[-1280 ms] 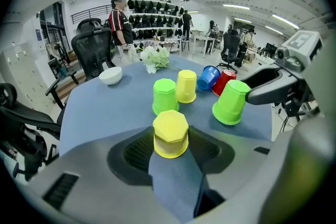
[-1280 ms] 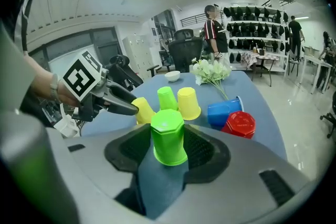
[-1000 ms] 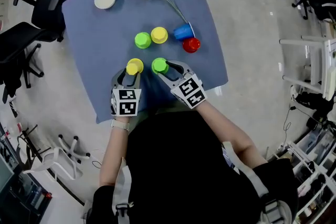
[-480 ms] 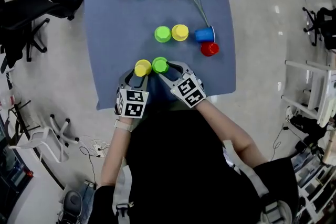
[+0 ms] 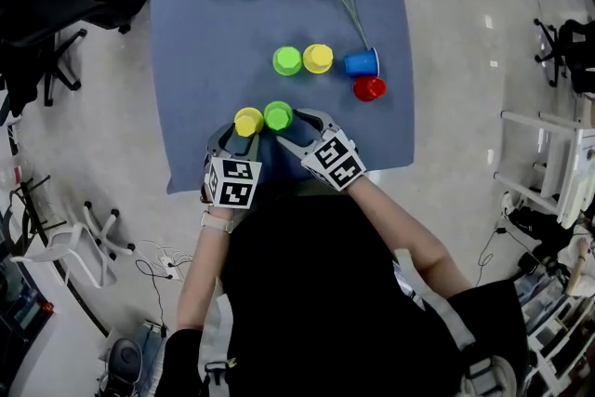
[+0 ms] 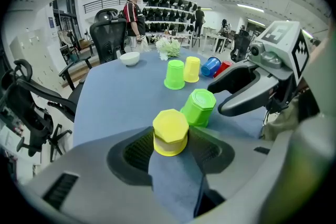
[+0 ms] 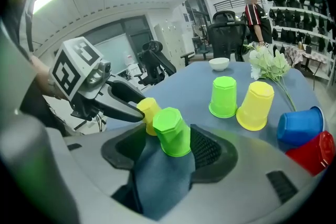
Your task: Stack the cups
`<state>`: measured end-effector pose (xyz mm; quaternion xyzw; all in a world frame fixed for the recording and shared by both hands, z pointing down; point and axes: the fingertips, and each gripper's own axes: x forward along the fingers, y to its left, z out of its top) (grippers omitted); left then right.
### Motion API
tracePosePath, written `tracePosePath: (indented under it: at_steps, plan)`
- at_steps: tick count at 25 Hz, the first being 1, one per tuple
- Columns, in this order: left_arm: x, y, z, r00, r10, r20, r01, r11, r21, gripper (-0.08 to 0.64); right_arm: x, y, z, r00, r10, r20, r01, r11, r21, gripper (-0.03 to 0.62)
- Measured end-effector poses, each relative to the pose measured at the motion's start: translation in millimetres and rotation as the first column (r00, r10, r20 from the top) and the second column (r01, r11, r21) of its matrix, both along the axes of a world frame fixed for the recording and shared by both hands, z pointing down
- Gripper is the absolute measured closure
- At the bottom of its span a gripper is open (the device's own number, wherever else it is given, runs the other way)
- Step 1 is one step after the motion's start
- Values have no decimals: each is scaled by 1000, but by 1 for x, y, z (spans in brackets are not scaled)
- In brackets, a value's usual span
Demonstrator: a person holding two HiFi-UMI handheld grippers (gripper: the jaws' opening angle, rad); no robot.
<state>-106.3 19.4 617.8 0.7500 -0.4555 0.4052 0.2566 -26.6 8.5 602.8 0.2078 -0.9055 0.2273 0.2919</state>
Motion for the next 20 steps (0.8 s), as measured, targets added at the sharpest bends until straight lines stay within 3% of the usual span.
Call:
tracePosePath:
  at_steps: [6, 14, 20]
  plan:
    - [-1, 0, 1, 1000, -10, 2, 10, 1000, 9, 348, 52, -13, -2, 992, 122, -15, -122, 993, 10, 333]
    - [0, 0, 4, 999, -30, 17, 30, 1000, 2, 348, 148, -34, 11, 944, 317, -91, -315, 948, 40, 333]
    - [4, -2, 4, 998, -36, 49, 36, 999, -5, 347, 193, -39, 26, 911, 389, -135, -390, 920, 21, 333]
